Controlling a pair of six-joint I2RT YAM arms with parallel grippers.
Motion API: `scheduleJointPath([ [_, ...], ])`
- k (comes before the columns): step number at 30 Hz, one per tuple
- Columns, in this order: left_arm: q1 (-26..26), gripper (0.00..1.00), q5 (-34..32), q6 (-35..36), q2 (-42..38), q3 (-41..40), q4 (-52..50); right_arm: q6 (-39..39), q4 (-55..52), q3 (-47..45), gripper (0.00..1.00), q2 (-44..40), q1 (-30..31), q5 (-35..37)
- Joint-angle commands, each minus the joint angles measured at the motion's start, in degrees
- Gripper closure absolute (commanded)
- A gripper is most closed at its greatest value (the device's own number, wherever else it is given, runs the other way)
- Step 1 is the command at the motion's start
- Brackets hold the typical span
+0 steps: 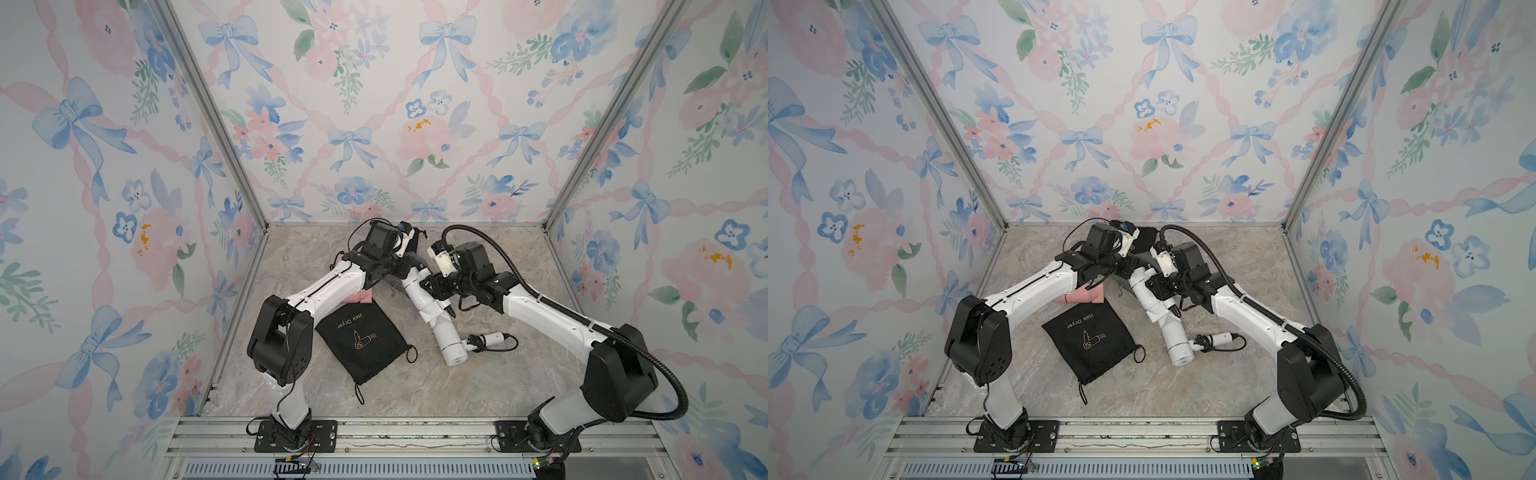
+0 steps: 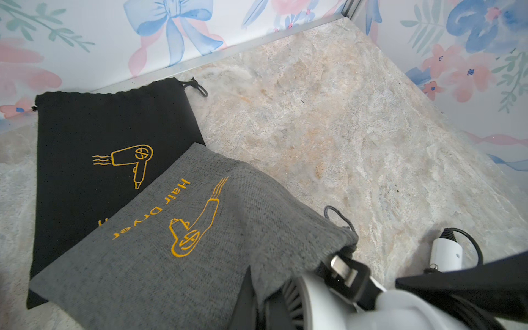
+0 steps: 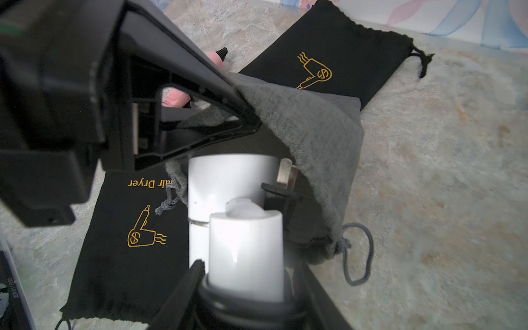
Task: Pack away hair dryers
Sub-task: Place the hair dryer in the drawstring bag.
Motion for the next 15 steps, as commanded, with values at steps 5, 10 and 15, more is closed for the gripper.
scheduleJointPath([
  [5,-0.5,0.94,1.6,-0.8,0.2,0.9,-0.3,0.5,-1.6,2.3,0.66,1.8,1.7,-0.5],
  [10,-1.0,0.94,2.3,-0.5,-0.9,0.6,-0.2,1.3,-1.2,3.0,0.66,4.1,1.7,-1.7],
  [15,-1.6,0.94,2.4,-0.1,-1.6,0.4,-0.3,2.6,-2.4,6.3,0.66,7.2,1.2,-3.2],
])
